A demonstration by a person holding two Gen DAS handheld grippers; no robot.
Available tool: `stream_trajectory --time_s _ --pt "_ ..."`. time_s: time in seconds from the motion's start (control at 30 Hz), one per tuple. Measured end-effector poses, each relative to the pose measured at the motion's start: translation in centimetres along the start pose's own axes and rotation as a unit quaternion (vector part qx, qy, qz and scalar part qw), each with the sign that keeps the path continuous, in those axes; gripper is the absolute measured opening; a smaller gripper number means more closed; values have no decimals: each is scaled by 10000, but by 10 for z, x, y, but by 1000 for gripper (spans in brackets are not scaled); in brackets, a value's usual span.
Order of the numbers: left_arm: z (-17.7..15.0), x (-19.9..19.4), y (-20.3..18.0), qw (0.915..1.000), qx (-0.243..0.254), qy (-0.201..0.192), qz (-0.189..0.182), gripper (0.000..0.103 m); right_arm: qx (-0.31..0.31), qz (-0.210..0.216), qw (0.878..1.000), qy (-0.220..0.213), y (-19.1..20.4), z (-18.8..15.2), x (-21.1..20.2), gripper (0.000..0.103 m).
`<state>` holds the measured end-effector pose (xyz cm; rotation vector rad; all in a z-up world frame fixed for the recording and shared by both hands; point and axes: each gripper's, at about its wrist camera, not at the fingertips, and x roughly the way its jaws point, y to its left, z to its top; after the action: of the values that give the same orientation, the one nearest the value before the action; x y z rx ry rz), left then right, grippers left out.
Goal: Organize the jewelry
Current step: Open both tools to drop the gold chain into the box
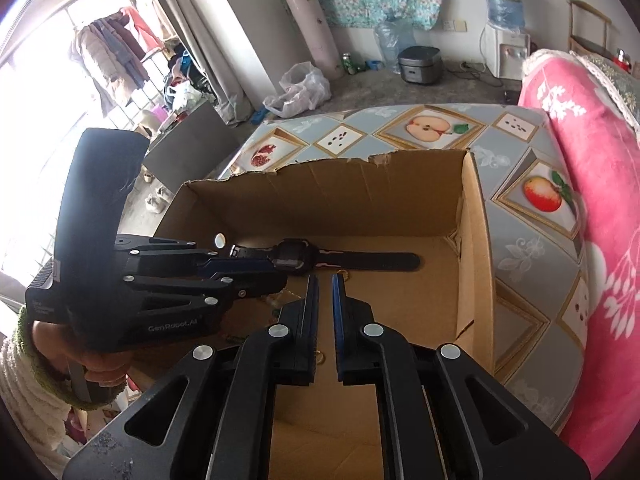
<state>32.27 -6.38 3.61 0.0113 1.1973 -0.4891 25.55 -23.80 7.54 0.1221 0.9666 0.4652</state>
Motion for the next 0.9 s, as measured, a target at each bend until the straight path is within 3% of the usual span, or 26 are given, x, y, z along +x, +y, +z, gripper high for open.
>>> stream_trajectory --time_s 0.23,0.37,0.47,0.57,0.73,0.9 --pt "1 -2 6 9998 -5 -162 118 21 107 -70 9997 -213 -5 0 -18 7" --pt "-1 -13 7 9992 -27 -344 187 21 131 -135 9992 -350 -2 -1 -30 13" --pt "-8 -32 3 9980 36 -609 185 21 95 -183 9985 -514 5 -5 -45 21" --pt "-26 -68 -5 9936 174 -1110 136 22 -36 -260 9968 -752 14 -14 -65 25" --pt "-79 -127 -13 9818 367 -1862 42 49 -145 -204 9926 -1186 28 -46 -106 37" --pt "-154 -174 -20 9659 609 -2511 191 66 -110 27 9899 -1416 37 -90 -132 39"
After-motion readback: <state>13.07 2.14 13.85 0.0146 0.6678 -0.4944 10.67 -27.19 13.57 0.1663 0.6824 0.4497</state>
